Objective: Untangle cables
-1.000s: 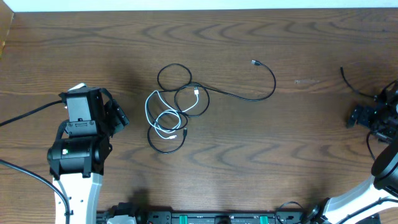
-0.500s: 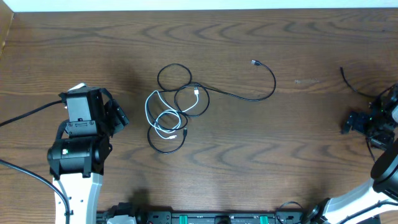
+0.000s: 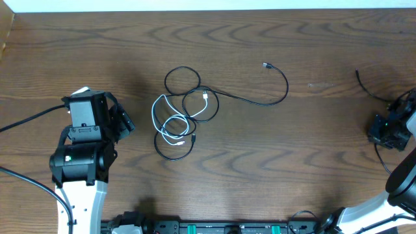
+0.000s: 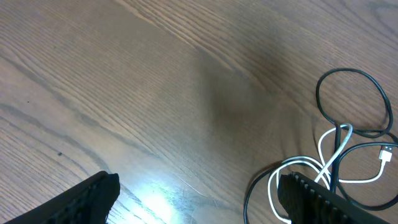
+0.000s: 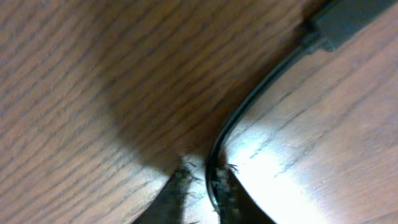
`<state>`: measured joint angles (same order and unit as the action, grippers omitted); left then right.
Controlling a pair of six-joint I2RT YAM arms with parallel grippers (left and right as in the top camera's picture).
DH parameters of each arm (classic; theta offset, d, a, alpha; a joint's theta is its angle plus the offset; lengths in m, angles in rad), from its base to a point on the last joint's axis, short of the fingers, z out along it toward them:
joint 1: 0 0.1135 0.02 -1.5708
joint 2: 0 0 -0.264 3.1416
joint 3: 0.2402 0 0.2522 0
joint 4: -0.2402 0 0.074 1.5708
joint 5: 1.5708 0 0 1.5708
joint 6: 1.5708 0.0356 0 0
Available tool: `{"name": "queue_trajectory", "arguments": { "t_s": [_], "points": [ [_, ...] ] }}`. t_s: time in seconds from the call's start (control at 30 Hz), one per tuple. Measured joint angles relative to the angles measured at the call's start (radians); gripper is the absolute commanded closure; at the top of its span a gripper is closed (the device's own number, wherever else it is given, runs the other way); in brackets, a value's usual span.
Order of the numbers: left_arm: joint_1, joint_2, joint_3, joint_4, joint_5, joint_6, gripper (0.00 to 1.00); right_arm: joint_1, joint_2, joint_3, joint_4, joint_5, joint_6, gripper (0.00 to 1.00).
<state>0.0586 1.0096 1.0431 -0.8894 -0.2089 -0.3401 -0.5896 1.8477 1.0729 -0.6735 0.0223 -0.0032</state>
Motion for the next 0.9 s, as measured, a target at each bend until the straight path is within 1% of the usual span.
{"name": "queue_trajectory", "arguments": {
  "t_s": [0.1, 0.2, 0.33, 0.4, 0.57, 0.63, 0.9],
  "points": [
    [0.000, 0.000, 0.000, 0.000, 0.000, 0.000, 0.14, 0.000, 0.000, -0.002, 0.027, 0.004, 0.004, 0.92],
    [0.000, 0.000, 0.000, 0.000, 0.000, 0.000, 0.14, 0.000, 0.000, -0.006, 0.071, 0.009, 0.008, 0.95],
    [0.000, 0.000, 0.000, 0.000, 0.000, 0.000, 0.14, 0.000, 0.004, -0.012, 0.141, 0.029, 0.038, 0.96],
    [0.000, 0.000, 0.000, 0.000, 0.000, 0.000, 0.14, 0.000, 0.009, -0.015, 0.182, 0.041, 0.056, 0.99],
    [0.000, 0.000, 0.000, 0.000, 0.000, 0.000, 0.14, -0.010, 0.017, -0.022, 0.265, 0.059, 0.115, 0.99],
    [0.000, 0.000, 0.000, 0.000, 0.000, 0.000, 0.14, -0.025, 0.021, -0.024, 0.293, 0.060, 0.138, 0.99],
    [0.000, 0.000, 0.000, 0.000, 0.000, 0.000, 0.14, -0.176, 0.033, -0.029, 0.364, 0.059, 0.249, 0.99]
  ]
}}
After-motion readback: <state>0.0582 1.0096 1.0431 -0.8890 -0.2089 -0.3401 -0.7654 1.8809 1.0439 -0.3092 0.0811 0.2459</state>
